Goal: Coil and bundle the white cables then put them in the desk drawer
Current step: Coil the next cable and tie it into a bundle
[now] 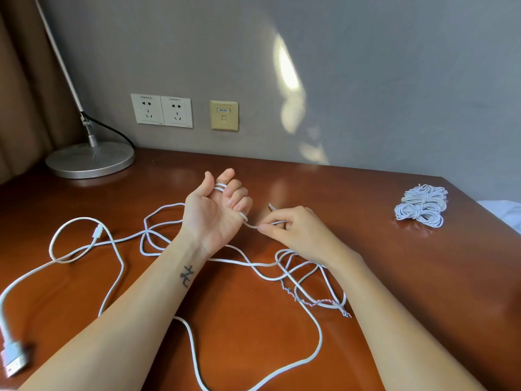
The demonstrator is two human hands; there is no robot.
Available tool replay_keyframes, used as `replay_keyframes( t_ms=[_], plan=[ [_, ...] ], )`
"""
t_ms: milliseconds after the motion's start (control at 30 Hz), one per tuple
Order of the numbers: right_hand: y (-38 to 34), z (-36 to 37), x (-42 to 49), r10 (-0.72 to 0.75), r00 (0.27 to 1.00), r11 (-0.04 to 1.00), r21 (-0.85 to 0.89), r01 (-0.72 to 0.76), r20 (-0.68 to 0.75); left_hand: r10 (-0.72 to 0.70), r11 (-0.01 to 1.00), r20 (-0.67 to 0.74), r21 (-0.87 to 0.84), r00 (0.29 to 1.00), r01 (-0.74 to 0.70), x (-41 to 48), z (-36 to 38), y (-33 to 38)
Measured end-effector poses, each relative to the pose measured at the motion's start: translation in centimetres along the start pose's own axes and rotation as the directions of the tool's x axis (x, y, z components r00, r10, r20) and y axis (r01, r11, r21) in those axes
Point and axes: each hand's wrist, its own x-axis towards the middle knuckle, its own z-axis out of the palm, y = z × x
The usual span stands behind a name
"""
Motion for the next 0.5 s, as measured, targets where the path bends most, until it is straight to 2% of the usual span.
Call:
replay_keyframes(
  t_ms=[167, 367, 433, 500],
  plan=[
    [-1.0, -0.3, -0.4, -0.011, 0.997, 0.999, 0.054, 0.007, 0.075, 0.048, 0.998, -0.047, 0.048, 0.998, -0.046, 0.2, 0.1, -0.1],
    [-1.4, -0.4, -0.7, -0.016, 0.994, 0.996, 0.087, 0.007, 0.106, 0.138, 0.96, -0.064, 0.254, 0.988, -0.117, 0.5, 0.0, -0.1],
    [-1.4, -0.3, -0.7, -0.012, 0.994, 0.995, 0.095, 0.002, 0.112, 0.2, 0.906, -0.074, 0.395, 0.977, -0.155, 0.6, 0.0, -0.2],
    [-1.3, -0.3, -0.6, -0.01, 0.996, 0.993, 0.114, 0.0, 0.09, 0.312, 0.754, -0.065, 0.624, 0.948, -0.205, 0.7, -0.2, -0.2]
  ],
)
